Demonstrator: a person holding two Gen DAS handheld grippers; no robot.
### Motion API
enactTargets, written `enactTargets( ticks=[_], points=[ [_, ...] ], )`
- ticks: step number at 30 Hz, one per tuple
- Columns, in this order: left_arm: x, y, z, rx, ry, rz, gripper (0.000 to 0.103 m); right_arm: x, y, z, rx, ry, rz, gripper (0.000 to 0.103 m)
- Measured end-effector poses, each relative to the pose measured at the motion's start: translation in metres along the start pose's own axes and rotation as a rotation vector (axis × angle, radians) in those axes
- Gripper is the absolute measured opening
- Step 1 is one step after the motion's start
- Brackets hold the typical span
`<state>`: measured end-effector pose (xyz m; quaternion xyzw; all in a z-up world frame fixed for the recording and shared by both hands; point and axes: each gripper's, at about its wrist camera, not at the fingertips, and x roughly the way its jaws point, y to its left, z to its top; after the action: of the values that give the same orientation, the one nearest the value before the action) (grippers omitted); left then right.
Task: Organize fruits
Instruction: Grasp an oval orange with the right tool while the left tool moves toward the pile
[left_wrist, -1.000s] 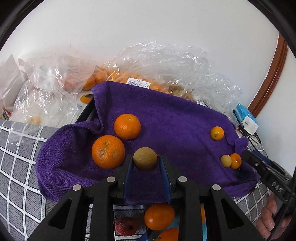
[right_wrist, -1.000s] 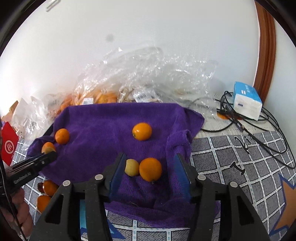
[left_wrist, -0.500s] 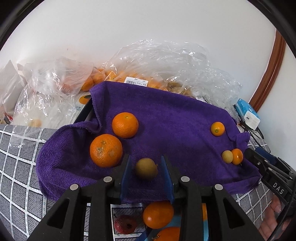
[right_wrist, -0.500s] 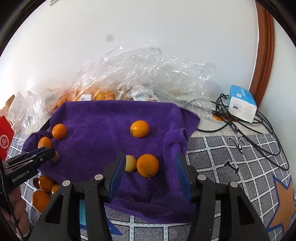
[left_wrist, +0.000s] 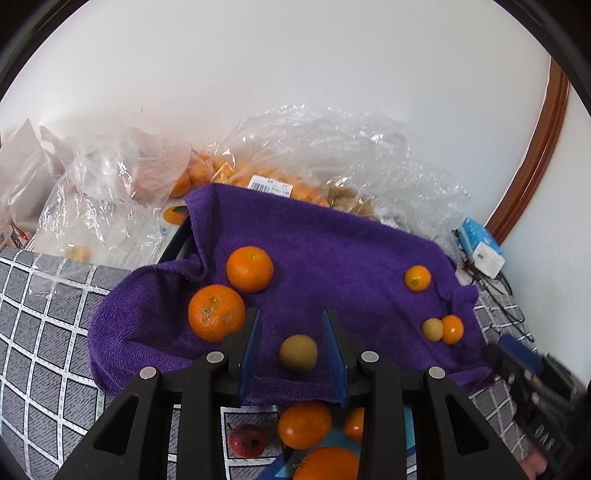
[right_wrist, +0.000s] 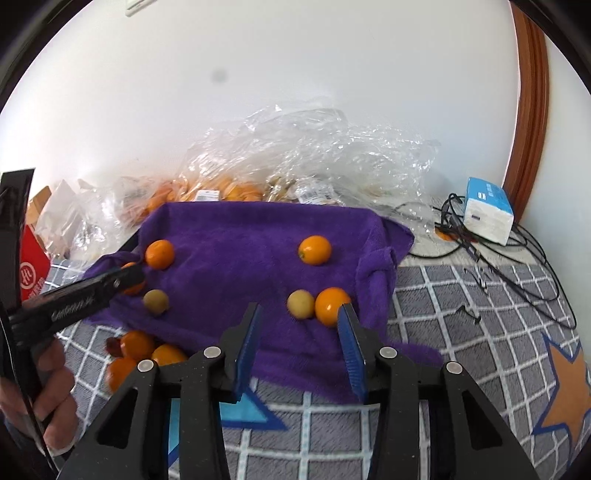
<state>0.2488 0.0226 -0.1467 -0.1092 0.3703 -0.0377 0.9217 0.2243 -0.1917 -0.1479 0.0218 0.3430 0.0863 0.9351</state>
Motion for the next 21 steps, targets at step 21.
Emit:
enactTargets(
  ticks=[21],
  points=[
    [-0.068, 0.049, -0.021, 0.077, 0.035, 0.17, 0.051, 0.017, 0.078, -0.031, -0.1, 0.15, 0.114, 0.042]
  ],
)
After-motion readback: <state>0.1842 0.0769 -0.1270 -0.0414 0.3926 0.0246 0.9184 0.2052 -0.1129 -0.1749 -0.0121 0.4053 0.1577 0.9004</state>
